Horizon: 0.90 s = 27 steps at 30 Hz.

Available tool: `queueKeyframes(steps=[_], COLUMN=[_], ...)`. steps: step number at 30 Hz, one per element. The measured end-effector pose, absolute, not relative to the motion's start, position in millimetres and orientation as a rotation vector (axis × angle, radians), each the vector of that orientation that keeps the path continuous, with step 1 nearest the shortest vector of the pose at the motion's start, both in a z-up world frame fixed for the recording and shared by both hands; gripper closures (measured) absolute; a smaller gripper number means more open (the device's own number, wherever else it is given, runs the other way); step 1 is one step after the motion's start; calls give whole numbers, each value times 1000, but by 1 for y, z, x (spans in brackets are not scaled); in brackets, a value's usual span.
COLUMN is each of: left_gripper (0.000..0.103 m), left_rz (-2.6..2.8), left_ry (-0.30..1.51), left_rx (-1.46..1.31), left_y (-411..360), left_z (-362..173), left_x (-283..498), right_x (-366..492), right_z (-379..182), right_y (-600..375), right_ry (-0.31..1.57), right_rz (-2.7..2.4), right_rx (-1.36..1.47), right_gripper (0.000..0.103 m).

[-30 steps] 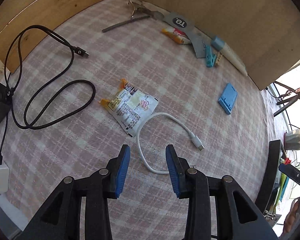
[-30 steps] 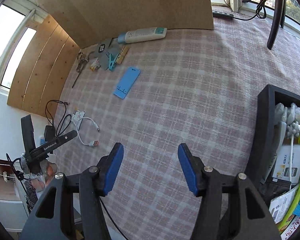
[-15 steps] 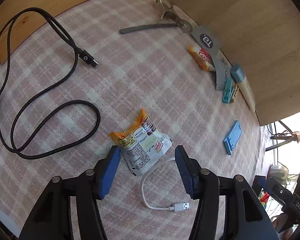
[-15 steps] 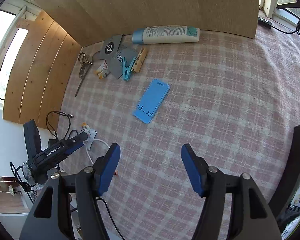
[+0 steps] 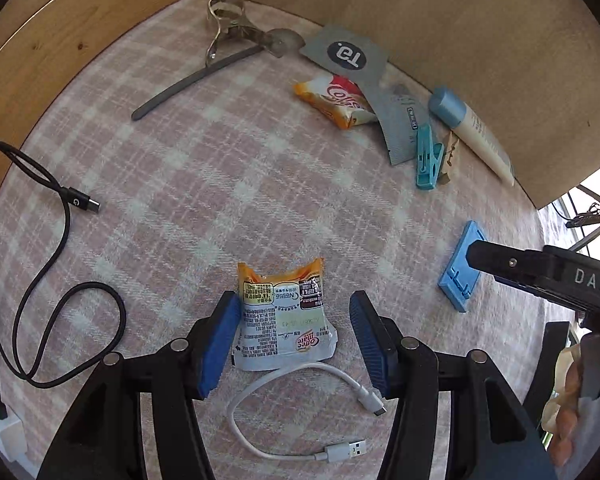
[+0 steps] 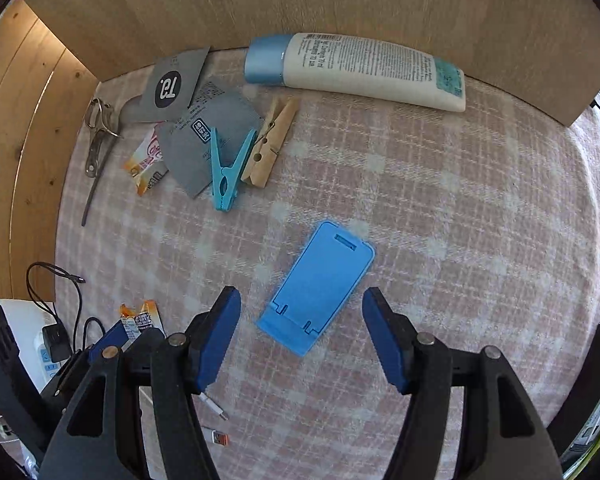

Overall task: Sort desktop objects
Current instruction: 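Grasp the Coffee-mate sachet with the left gripper while the right grasps the blue phone stand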

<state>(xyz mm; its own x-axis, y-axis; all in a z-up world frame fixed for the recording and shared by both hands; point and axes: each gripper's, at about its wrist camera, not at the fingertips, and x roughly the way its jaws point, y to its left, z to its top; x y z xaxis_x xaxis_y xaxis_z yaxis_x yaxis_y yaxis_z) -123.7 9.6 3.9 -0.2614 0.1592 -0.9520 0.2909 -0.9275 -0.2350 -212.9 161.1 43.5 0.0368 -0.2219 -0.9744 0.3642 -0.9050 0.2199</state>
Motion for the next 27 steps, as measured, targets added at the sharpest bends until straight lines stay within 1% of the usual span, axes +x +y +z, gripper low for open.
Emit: queueKeyframes(steps=[3,5,10,11,13,15,18,21,24,26,27], left_gripper=[49,49,49,49,49,49,49,49,49,50,51], left_rz=[-2375,-2383,-2394,-2394,-2394,-2395,-2399,-2397,-2401,-2415,-2421], left_ry=[545,550,562,571,602,623,607,575,526,468,441], left_rx=[1856,1857,1860,1860,1859,1860,1865,1866,1869,1855,1846], left_y=[14,16,17,17,15,14,18,25,32,38,41], left_z=[2,1,-1,-1,-2,-4,-5,-7,-8,-9,-10], left_x=[-125,-125,-124,-122,-120,-119,-118,-118,-117,-114,-113], right_x=[-214,-214,-212,-212,-214,-216,-213,-203,-191,-185,-184], right_z=[34,36,41,42,47,46,47,49,52,54,56], right_y=[154,149,137,138,149,154,147,132,121,120,122], right_ry=[154,164,273,277,197,171,230,349,496,563,569], right_rz=[-1909,-1931,-1940,-1940,-1963,-1947,-1936,-1966,-1985,-1978,-1968], right_rx=[1930,1906,1866,1868,1887,1924,1914,1838,1745,1691,1676], right_gripper=[41,39,39,41,41,41,40,40,49,60,62])
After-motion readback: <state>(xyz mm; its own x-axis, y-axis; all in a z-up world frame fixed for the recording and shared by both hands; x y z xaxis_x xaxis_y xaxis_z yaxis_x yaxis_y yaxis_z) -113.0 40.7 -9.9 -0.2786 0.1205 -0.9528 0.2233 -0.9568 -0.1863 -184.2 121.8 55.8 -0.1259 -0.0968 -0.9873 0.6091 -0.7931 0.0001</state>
